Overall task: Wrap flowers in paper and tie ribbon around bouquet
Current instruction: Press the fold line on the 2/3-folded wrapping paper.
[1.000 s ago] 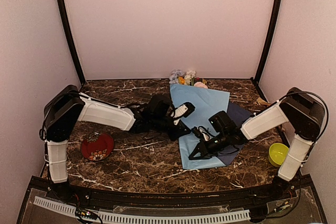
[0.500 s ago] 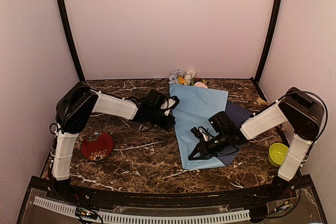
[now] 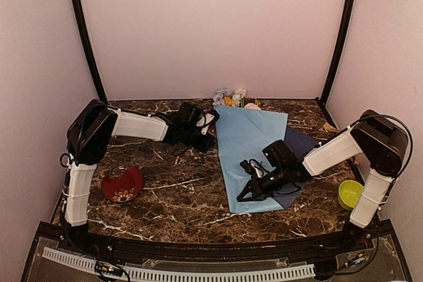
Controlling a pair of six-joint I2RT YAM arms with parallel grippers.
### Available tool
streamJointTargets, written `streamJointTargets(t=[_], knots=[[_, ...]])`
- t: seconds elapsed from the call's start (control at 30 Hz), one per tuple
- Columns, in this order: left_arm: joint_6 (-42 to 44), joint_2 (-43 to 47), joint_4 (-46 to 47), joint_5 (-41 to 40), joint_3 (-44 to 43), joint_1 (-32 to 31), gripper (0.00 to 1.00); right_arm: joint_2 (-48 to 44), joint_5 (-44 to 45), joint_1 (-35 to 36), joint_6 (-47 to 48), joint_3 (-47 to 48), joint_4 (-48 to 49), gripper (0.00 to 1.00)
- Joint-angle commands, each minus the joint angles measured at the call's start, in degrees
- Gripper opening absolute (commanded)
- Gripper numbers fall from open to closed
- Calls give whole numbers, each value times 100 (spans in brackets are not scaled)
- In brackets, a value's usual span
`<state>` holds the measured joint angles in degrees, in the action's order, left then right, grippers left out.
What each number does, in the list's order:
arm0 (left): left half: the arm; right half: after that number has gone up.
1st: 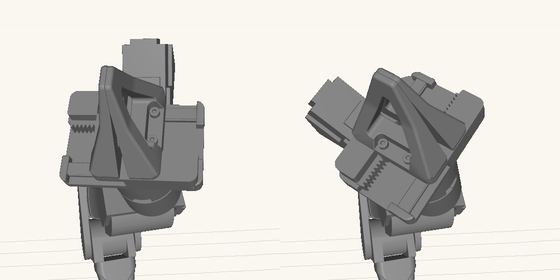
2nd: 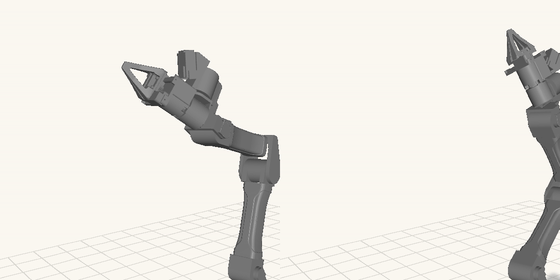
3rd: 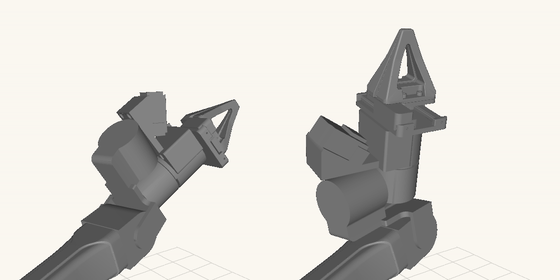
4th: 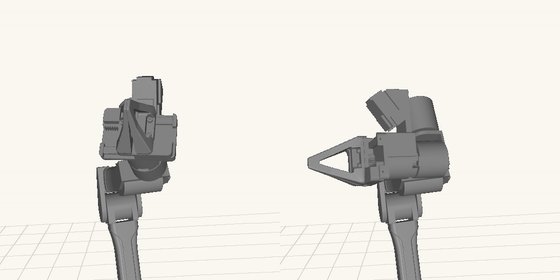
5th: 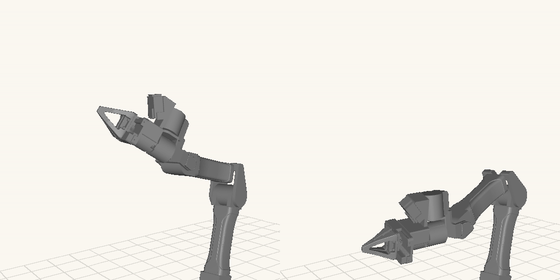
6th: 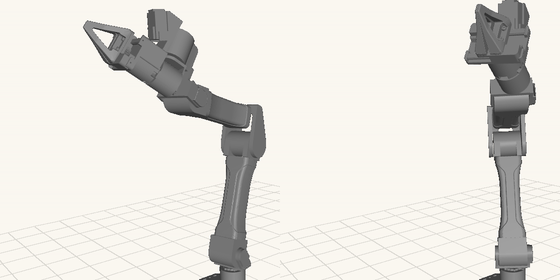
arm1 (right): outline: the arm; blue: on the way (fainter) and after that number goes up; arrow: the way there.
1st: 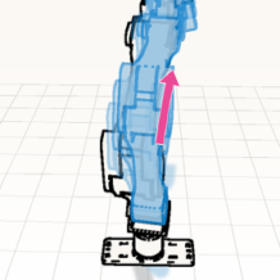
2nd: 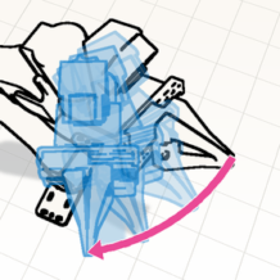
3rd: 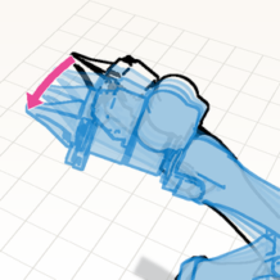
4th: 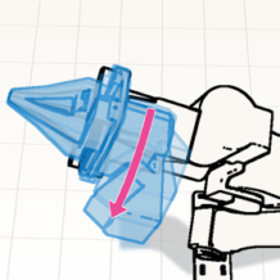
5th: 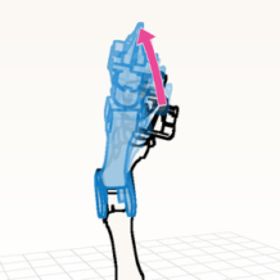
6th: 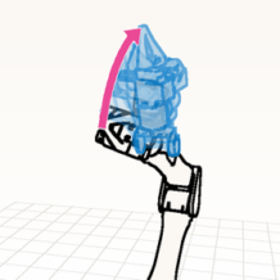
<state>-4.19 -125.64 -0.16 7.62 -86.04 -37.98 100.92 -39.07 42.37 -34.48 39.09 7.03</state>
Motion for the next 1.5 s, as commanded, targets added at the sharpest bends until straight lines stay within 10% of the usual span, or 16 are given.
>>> streamJointTargets(t=[0.0,0.87,1.47], knots=[[267,314,373,961,60,-535,0,108,299,85,84,-229,-842,0],[-1205,-2966,-2221,-437,-4415,547,0,-43,381,95,52,-266,-1028,0],[-1882,-3167,-1827,212,-5099,1084,0,-51,470,140,29,-209,-1113,0]])
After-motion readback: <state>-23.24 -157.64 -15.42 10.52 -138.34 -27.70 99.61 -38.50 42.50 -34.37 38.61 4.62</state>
